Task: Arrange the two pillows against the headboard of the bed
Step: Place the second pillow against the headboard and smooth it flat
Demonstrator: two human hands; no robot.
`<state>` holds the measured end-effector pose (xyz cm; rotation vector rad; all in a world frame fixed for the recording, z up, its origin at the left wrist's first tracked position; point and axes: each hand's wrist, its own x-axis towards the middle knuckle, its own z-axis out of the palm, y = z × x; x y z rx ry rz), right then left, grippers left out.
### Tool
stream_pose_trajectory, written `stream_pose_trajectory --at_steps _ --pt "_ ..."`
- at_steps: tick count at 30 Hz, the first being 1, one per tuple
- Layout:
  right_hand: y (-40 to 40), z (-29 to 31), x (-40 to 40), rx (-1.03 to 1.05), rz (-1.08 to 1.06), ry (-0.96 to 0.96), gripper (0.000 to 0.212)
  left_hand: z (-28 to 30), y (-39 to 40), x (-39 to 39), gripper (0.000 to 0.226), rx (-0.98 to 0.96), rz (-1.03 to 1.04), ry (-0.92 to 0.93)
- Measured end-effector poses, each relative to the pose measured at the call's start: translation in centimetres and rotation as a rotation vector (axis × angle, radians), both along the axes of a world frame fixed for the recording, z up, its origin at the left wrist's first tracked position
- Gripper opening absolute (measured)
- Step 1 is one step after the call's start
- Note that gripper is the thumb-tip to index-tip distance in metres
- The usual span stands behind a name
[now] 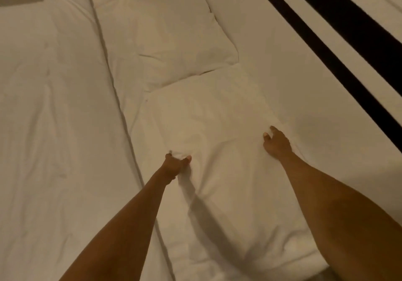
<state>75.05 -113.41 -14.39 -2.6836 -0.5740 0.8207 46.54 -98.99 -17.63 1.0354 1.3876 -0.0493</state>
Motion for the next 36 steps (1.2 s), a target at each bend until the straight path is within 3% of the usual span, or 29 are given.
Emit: stream_pose_trajectory --at_steps 2,3,7,11,14,18,23,30,36 --pt "-0.2 -0.7 -0.6 -0.009 -0.021 -0.020 0.056 -0.1 -0.3 0.5 0.051 0.049 -0.030 0.037" --pt "-0.3 -0.9 -0.7 -0.010 -0.030 -0.022 0.056 -0.2 -0.4 0.5 0.053 0.068 -0.031 0.042" --pt "-0.4 -0.4 -1.0 -0.009 -0.057 -0.047 0.059 0.7 -0.3 1.4 0.095 0.115 -0.063 0.099" --pt "-0.8 0.6 -2.9 0.003 -0.092 -0.118 0.059 4.0 -0.2 2.8 0.081 0.545 -0.271 0.241" --pt "-1.3 0.9 -4.8 0.068 -0.170 -0.170 0.059 5.1 1.1 4.5 0.065 0.812 -0.495 0.173" --pt "-1.2 0.6 -7.2 0.122 -0.230 -0.256 0.058 5.7 2.5 7.9 0.063 1.027 -0.815 0.087" --pt "-0.4 -0.9 -9.0 0.183 -0.368 -0.309 0.057 4.8 3.3 12.3 0.063 1.156 -1.150 0.021" --pt "0.9 -4.1 -9.3 0.081 -0.462 -0.402 0.058 2.4 2.4 18.8 0.062 1.268 -1.481 0.035" --pt "0.9 -5.8 -8.8 0.048 -0.454 -0.435 0.057 -0.3 1.1 21.4 0.058 1.308 -1.565 0.015"
